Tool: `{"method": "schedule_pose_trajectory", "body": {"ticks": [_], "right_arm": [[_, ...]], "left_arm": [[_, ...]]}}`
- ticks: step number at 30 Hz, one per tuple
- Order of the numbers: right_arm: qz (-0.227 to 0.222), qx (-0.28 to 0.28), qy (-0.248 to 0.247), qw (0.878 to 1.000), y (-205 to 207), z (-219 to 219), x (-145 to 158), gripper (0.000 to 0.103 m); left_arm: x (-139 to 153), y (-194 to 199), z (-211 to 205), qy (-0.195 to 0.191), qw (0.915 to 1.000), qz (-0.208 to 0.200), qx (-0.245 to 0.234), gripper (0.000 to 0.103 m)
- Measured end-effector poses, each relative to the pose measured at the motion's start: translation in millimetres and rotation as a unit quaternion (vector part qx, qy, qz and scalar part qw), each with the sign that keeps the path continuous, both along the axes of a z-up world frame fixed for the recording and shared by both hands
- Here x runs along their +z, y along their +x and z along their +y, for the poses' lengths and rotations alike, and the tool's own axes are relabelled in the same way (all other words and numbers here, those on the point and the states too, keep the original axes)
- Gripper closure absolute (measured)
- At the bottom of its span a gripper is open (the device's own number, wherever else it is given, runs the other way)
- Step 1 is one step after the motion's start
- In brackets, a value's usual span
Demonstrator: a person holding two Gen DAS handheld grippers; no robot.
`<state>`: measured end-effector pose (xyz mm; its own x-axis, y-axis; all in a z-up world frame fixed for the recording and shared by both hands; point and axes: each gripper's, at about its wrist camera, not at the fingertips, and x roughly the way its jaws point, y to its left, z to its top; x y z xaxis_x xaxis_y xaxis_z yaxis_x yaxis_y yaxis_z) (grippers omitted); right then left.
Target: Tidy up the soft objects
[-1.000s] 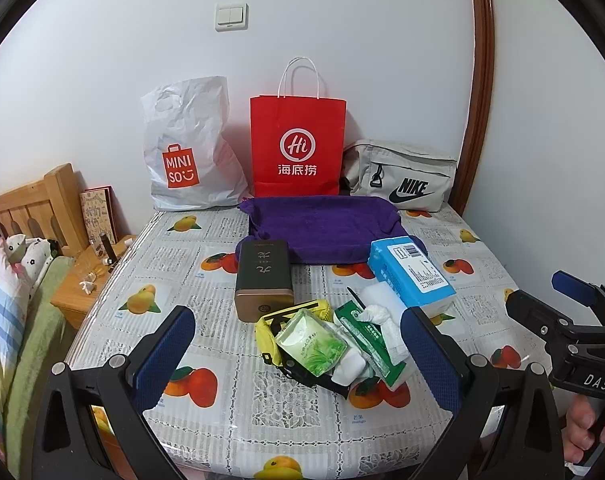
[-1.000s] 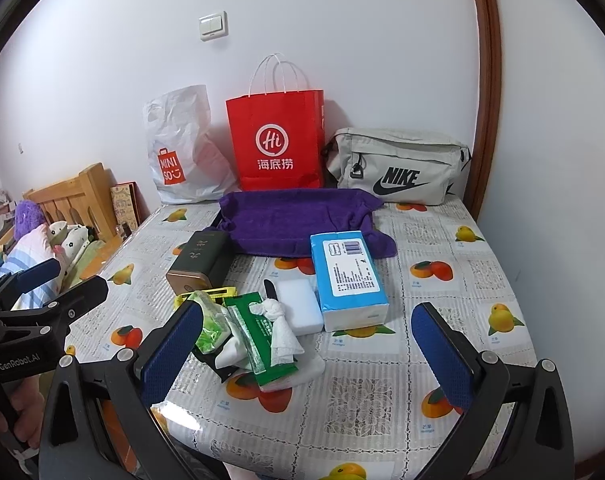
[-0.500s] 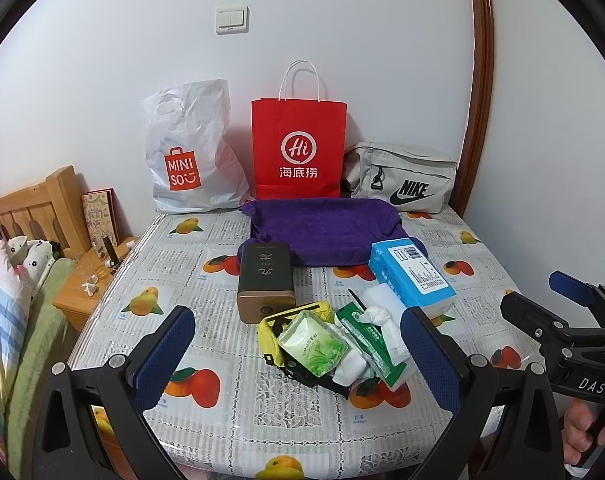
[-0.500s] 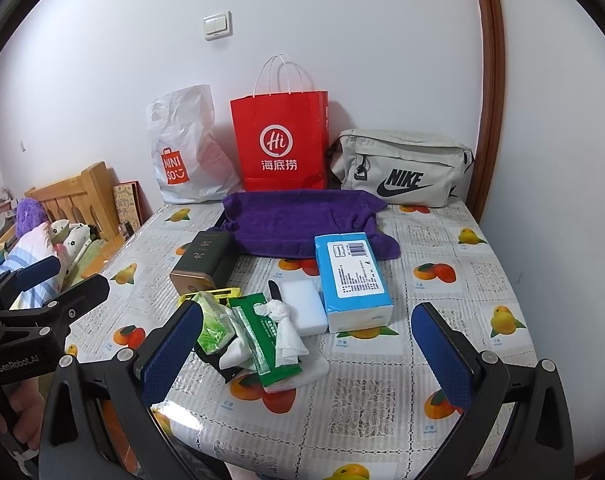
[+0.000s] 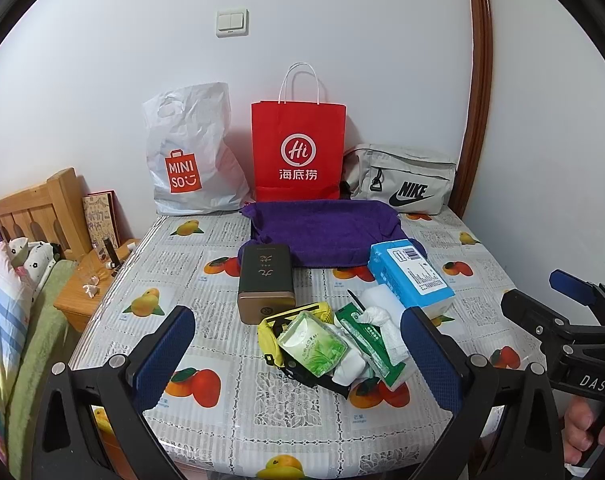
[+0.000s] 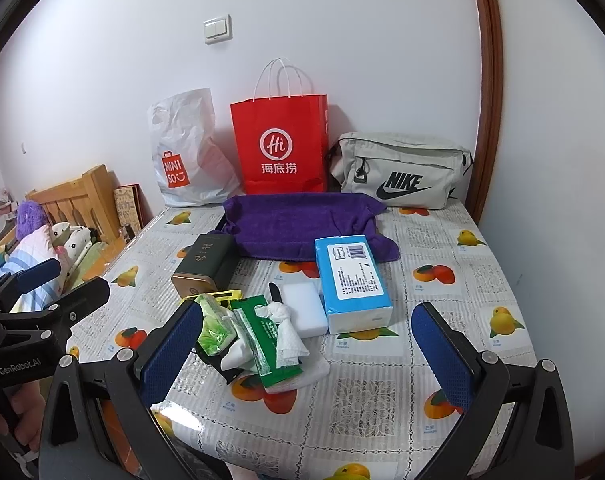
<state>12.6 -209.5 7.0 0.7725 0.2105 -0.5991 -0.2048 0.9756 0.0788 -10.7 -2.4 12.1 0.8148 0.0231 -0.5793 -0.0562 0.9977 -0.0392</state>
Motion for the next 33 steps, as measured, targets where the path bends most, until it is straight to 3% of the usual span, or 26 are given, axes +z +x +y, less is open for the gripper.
{"method": "schedule_pose_trajectory", "body": {"ticks": [33], "right_arm": [[-0.004,-0.001,-0.002,1.000,-4.4,0.5,2.3,0.000]], "left_arm": [[2.7,-2.5,0.3,0.002,1.0000,-0.002,0.001,0.000]]}}
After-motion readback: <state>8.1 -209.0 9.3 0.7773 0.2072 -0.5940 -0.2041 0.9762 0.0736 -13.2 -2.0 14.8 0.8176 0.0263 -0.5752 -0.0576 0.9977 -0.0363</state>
